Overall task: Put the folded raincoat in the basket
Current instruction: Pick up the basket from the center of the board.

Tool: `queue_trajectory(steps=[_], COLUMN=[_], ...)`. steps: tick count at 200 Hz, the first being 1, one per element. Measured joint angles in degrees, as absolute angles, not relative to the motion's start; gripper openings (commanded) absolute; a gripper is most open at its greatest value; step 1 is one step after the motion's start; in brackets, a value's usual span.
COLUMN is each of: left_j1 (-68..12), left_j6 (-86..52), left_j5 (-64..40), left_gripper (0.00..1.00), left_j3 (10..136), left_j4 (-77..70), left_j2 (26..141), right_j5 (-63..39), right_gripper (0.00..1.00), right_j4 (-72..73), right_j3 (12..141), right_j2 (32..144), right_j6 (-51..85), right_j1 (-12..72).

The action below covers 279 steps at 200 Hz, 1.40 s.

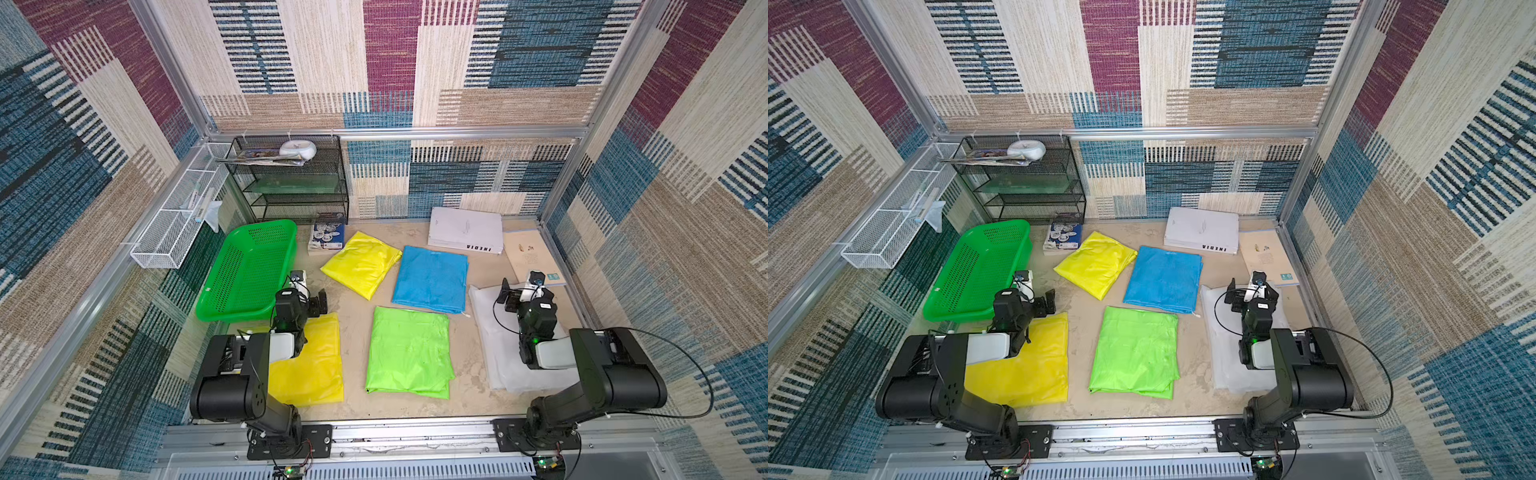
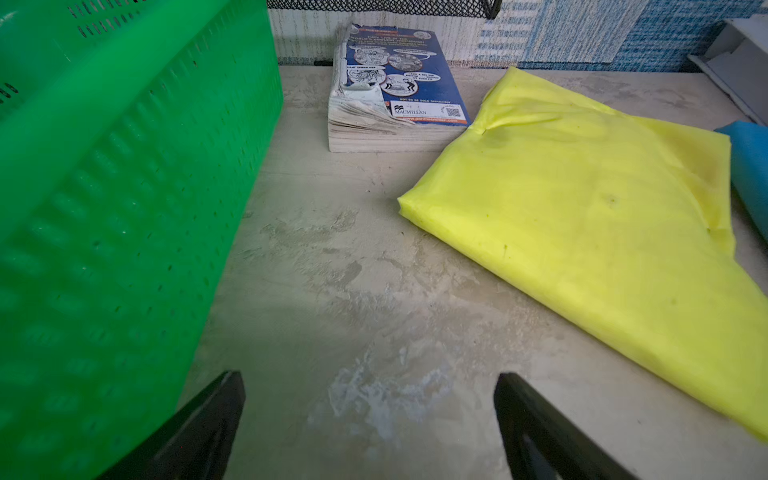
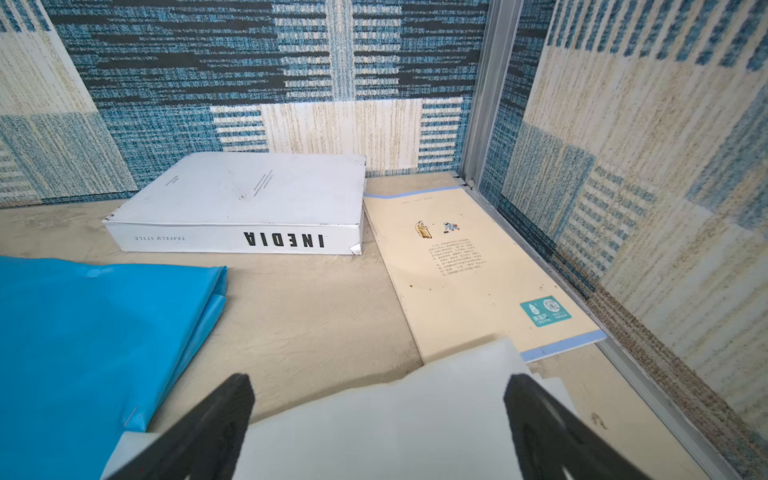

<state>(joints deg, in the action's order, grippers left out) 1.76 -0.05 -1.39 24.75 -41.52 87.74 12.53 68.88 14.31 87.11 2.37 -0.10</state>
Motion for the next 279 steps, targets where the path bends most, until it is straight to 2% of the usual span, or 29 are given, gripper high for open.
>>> queue_trajectory(steps=[204,218,237,279], left_j1=[1.48,0.14,-0.54,-0.67], left_j6=[-0.08,-1.28,-3.38,-13.56], left_j5=[-0.38,3.62,6.48,2.28], left_gripper=[0.99,0.99,0.99,0.99], left_j3=[24.84,26.26,34.2,39.7], left_j4=[-41.21,-35.42,-23.94,-5.78], left_j2=[87.46,83.81,74.26,56.55], right_j5=[12.08,11.92,11.49,12.16], right_gripper=[0.99,0.99,0.99,0.99], right_j4=[68.86,68.86,66.76,40.91], right_j3=[13.98,13.96,14.09,31.35], right_j2=[86.98,86.98,84.64,68.95], right_j6=[2.37,2.37,1.91,9.04], right_j1=[-0.1,-0.1,-0.08,0.99])
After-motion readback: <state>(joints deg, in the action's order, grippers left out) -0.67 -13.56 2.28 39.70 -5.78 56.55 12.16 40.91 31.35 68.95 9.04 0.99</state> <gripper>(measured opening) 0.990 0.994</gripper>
